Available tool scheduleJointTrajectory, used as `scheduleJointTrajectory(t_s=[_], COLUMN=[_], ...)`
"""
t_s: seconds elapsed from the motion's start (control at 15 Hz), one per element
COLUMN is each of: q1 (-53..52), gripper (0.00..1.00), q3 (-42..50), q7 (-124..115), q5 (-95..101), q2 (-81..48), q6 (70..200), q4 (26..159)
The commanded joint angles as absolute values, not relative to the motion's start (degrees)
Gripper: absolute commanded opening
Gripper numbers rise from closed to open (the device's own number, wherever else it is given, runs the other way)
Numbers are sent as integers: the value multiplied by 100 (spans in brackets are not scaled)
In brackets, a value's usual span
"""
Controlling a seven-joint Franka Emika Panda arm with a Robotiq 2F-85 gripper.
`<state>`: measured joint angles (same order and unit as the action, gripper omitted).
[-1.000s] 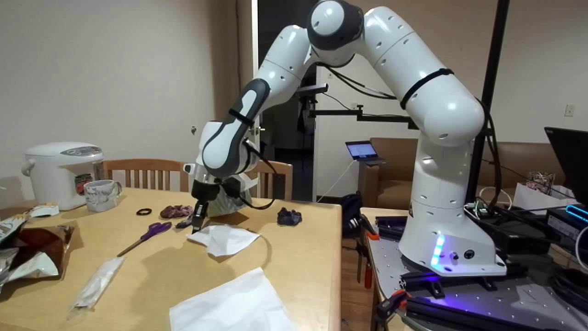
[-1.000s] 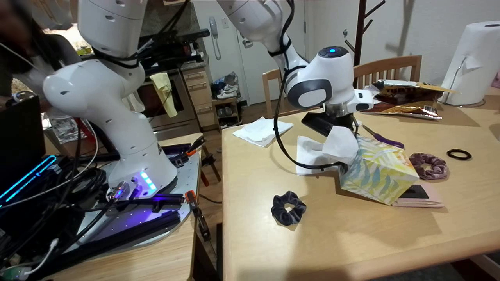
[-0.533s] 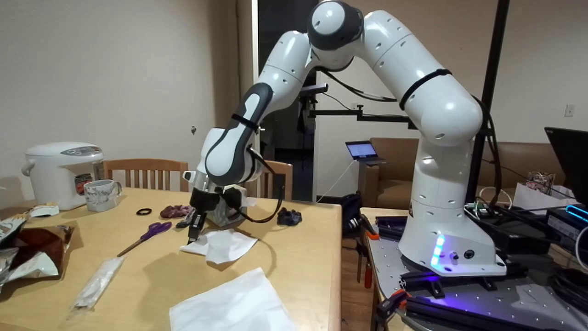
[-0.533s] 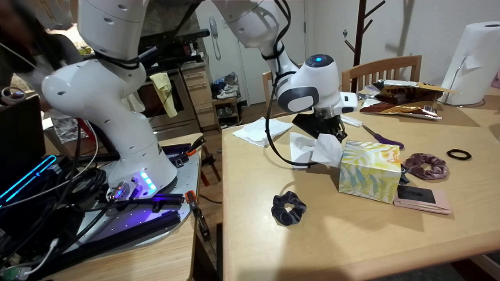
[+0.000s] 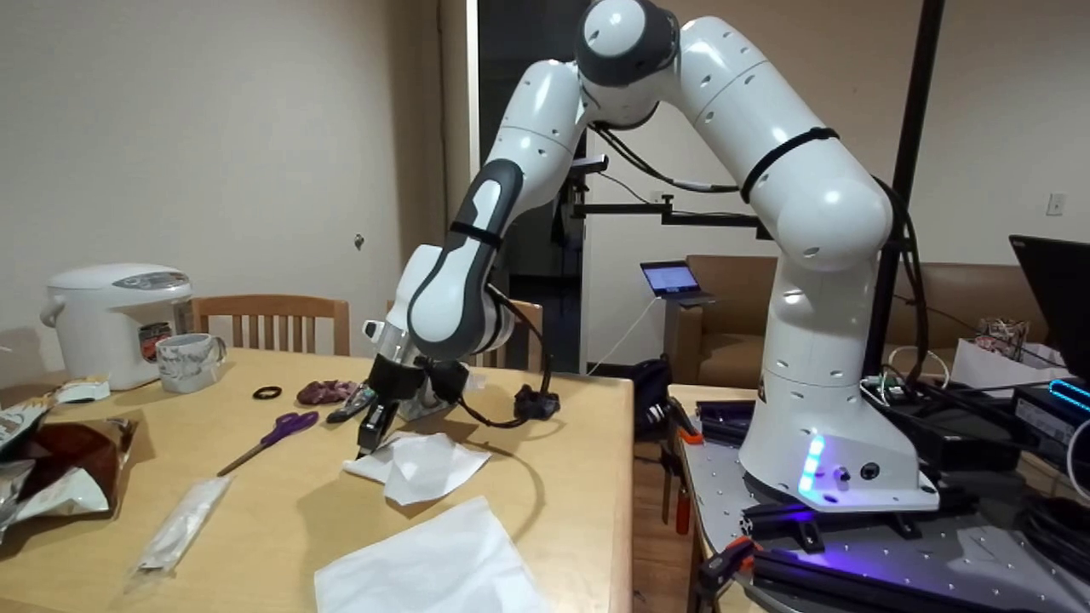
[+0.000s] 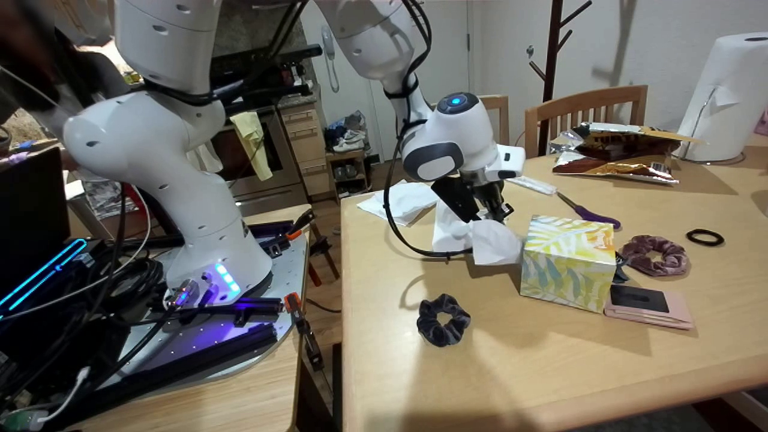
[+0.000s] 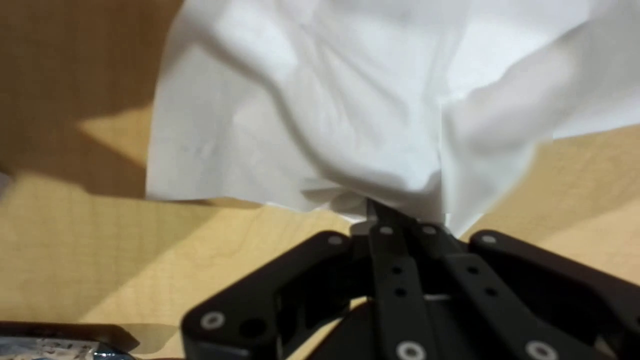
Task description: Remove a tissue from the box and put it on the table
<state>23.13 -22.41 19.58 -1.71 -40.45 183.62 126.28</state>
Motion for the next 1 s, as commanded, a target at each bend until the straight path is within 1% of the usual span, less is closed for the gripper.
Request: scheduleJointTrajectory(t_s=[0.0, 0.13, 0.4, 0.8, 0.93], q1=[2393, 2392, 2589, 3062, 3045], gripper=[0, 0, 0, 0, 0], q3=[-2195, -2138, -2158, -2238, -2173], q7=[1425, 1186, 872, 710, 740], q5=[42, 112, 364, 702, 808], q2=[-3986, -3810, -3439, -3271, -3198], q6=[18684, 18887, 18898, 18897, 18786], q4=[13466, 13781, 14250, 14678, 14670])
